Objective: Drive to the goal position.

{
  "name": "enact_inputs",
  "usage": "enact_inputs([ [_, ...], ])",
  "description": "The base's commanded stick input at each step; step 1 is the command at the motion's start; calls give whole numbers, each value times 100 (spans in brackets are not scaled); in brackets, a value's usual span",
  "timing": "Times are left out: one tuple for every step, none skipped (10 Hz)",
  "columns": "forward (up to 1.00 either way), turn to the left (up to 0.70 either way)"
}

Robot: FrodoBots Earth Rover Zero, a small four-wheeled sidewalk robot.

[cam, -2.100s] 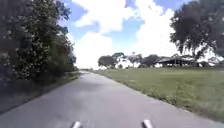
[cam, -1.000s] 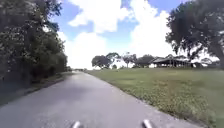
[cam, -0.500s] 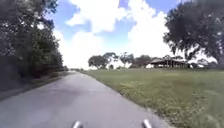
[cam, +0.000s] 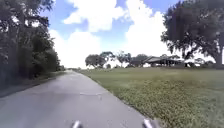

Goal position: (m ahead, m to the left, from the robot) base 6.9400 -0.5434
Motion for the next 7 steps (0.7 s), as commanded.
enact_inputs([
  [-70, 0],
  [-70, 0],
  [-70, 0],
  [-70, 0],
  [-70, 0],
  [-70, 0],
  [-70, 0],
])
